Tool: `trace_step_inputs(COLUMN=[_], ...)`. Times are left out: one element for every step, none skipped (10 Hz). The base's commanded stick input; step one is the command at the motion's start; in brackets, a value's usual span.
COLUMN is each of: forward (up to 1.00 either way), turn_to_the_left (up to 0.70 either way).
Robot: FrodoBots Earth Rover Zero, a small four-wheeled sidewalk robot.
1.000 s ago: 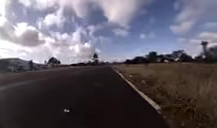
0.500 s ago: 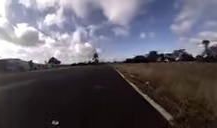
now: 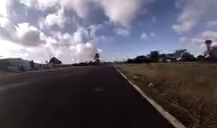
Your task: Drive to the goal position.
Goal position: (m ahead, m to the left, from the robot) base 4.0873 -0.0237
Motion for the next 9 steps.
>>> trace_step_inputs(forward=[0.5,0.5,0.5,0.5,0.5,0.5,0.5,0.5,0.5], turn_to_the_left=[-0.07,0.0,0.0,0.0,0.0,0.0,0.0,0.0,0.0])
